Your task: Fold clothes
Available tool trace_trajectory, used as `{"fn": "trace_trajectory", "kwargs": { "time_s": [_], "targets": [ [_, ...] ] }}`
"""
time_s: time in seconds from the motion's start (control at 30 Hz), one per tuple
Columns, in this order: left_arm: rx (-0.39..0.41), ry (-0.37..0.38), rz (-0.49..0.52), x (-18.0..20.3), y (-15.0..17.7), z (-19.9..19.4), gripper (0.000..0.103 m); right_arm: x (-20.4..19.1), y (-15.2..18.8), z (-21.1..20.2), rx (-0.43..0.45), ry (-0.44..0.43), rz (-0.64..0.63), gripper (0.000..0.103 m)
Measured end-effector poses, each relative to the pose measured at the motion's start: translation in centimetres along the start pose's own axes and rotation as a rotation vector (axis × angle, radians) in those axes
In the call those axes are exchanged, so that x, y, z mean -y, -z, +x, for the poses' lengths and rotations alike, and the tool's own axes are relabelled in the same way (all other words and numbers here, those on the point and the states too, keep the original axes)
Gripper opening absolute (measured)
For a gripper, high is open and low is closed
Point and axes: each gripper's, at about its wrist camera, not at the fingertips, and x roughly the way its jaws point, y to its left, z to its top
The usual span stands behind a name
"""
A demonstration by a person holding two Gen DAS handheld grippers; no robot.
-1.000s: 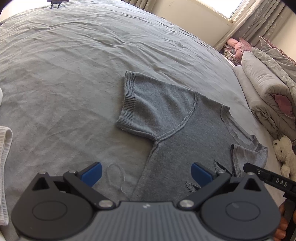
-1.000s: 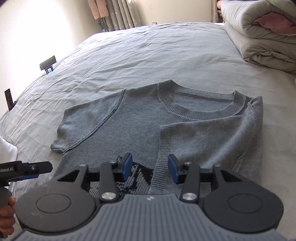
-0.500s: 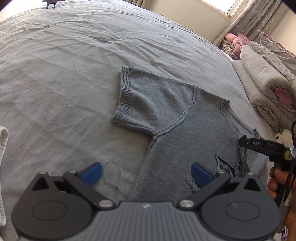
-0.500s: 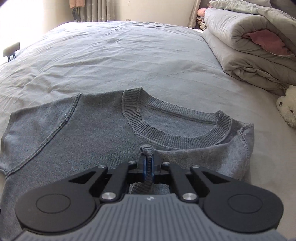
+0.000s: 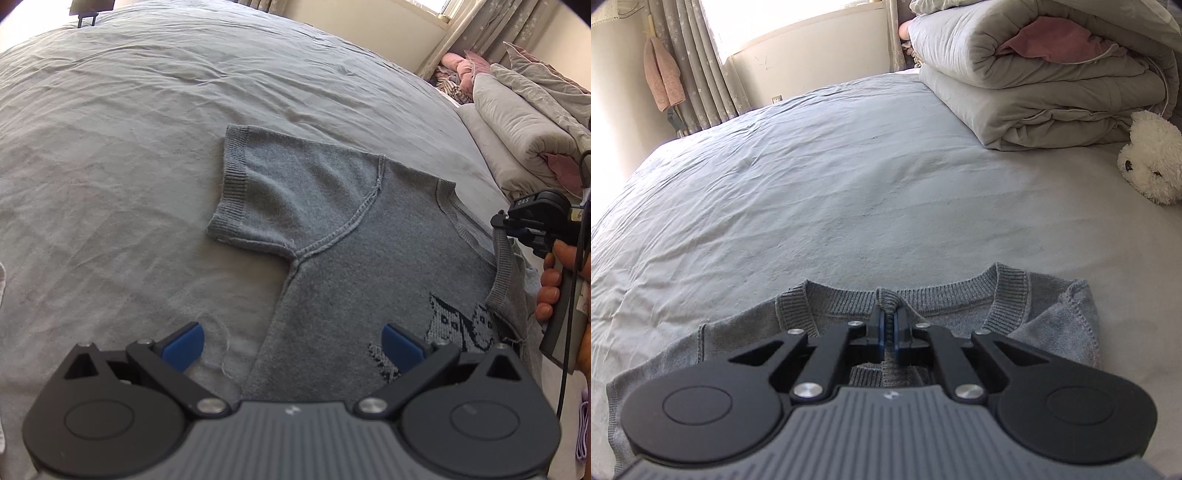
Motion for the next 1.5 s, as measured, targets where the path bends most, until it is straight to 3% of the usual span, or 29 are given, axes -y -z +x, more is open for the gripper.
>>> {"fn": "trace_trajectory", "kwargs": {
  "time_s": [0.23,0.4,0.43,0.47,0.53,0.67,0.83,1.03,1.13,1.3,1.37,1.5],
  "targets": [
    [0.002,-0.006,0.018,0.1,0.1,0.0,0.103,0.1,0.8,1.9,-0.03,0.013,-0.027,0.005],
    [0.002,-0.004,0.013,0.1,0.1,0.0,0.103,-0.1,0.7,-0.6,-0.018,-0.046,-0.136,0.019],
    [0.002,-0.003,0.011,0.0,0.1,0.0,0.103,-0.2,0.8,-1.7,-0.003,-0.062,-0.165,0.035],
    [0.001,-0.002,0.008,0.0,0.1,-0.1,0.103,-0.2,0.9,-2.7,0.012,-0.074,-0.191,0.059],
    [0.0,0.002,0.002,0.0,0.1,-0.1,0.103,-0.2,1.7,-4.9,0.025,-0.083,-0.239,0.067],
    [-0.002,0.009,-0.008,0.0,0.1,-0.3,0.103,0.9,4.1,-8.6,-0.016,-0.103,-0.282,0.067],
    [-0.005,0.028,-0.005,0.3,0.3,-0.6,0.103,2.6,9.4,-15.5,-0.085,-0.158,-0.267,0.067],
    [-0.005,0.038,-0.006,0.7,0.6,-0.9,0.103,1.8,19.3,-24.6,-0.146,-0.311,-0.38,0.066],
    [-0.007,0.048,-0.008,0.8,0.9,-1.2,0.103,1.2,22.9,-27.1,-0.17,-0.388,-0.434,0.062],
    [0.0,0.056,0.021,1.3,1.6,-1.6,0.103,3.8,24.4,-26.1,-0.182,-0.219,-0.37,0.058],
    [-0.006,0.055,0.028,1.6,1.9,-1.6,0.103,4.7,24.6,-25.8,-0.183,-0.184,-0.355,0.04],
    [-0.009,0.095,0.086,3.0,3.1,-2.1,0.103,6.0,24.5,-25.7,-0.15,-0.13,-0.292,0.017]
  ]
}}
